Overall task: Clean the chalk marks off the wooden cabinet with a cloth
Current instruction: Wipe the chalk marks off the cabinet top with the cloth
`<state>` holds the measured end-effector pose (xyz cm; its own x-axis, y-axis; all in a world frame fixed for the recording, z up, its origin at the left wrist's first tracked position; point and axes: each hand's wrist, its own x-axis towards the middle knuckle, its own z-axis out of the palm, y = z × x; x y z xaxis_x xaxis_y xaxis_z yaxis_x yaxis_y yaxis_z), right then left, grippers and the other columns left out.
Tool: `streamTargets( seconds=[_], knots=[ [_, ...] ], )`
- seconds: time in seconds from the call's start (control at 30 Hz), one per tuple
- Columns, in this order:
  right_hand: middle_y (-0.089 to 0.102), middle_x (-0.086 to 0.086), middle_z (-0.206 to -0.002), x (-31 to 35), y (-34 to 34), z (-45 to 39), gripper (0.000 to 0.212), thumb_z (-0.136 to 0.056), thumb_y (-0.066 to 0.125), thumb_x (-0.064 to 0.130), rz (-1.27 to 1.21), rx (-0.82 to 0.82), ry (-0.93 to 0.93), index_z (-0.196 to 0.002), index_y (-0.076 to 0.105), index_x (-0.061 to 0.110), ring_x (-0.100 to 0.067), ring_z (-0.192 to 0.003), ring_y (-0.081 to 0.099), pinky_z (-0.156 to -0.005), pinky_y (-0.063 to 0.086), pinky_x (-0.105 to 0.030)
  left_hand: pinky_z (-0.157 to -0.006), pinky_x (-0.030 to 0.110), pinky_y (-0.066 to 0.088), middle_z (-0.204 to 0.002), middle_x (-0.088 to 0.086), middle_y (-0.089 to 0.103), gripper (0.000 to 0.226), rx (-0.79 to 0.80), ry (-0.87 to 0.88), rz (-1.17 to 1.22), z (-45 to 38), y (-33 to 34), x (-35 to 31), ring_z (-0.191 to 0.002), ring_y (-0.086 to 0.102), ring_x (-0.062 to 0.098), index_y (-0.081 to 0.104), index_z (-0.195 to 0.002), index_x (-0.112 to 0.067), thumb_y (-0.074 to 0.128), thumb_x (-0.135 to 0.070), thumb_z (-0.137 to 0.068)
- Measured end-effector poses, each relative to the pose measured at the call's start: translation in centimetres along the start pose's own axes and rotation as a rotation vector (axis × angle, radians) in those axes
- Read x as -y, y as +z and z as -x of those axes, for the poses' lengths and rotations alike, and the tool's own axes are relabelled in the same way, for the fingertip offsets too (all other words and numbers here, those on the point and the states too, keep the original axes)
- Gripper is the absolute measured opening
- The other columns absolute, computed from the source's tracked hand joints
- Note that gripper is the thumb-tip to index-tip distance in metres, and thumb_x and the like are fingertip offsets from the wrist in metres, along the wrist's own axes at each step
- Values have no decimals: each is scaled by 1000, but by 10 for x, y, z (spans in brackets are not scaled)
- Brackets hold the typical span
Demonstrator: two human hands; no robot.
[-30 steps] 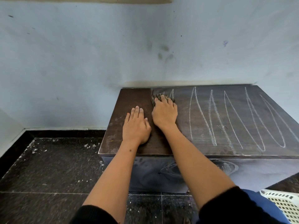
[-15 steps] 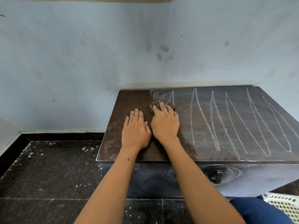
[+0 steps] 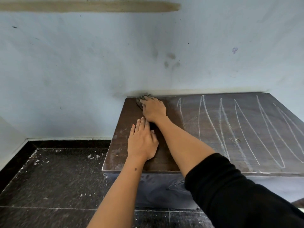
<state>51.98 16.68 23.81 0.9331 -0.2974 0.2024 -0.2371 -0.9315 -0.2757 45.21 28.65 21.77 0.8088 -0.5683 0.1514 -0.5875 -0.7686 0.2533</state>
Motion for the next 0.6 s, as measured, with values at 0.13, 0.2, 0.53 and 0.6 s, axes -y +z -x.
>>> streamTargets(
  seconds=[0.13, 0.2, 0.53, 0.6],
  knots=[
    [42, -3, -145, -37, -9, 2, 35, -96, 40, 23, 53, -86, 135, -127, 55, 19, -26, -129, 41, -104, 37, -43, -119, 31, 2, -160, 5, 9, 54, 13, 5, -8, 2, -1, 1, -147, 4, 17, 14, -151, -9, 21, -29, -101],
    [42, -6, -144, -59, -12, 3, 35, -95, 40, 22, 70, -144, 282, -126, 55, 17, -28, -130, 40, -104, 35, -42, -119, 32, 2, -160, 5, 8, 54, 9, 5, -18, 2, -1, 0, -147, 3, 17, 13, -151, -9, 20, -29, -101],
    [33, 1, -151, 9, 12, -21, 43, -97, 38, 22, 7, -27, -2, -139, 44, 27, -23, -137, 30, -109, 27, -40, -120, 34, 2, -159, 7, 11, 55, 8, 5, -7, 0, 1, -1, -147, 3, 19, 13, -151, -9, 21, -29, -101],
    [33, 3, -151, 5, 8, -21, 41, -99, 35, 24, -17, 16, -58, -139, 44, 27, -21, -137, 31, -108, 29, -38, -120, 33, 2, -160, 7, 9, 55, 8, 5, -2, 0, 0, 0, -147, 3, 18, 13, -151, -9, 23, -28, -101]
  ],
)
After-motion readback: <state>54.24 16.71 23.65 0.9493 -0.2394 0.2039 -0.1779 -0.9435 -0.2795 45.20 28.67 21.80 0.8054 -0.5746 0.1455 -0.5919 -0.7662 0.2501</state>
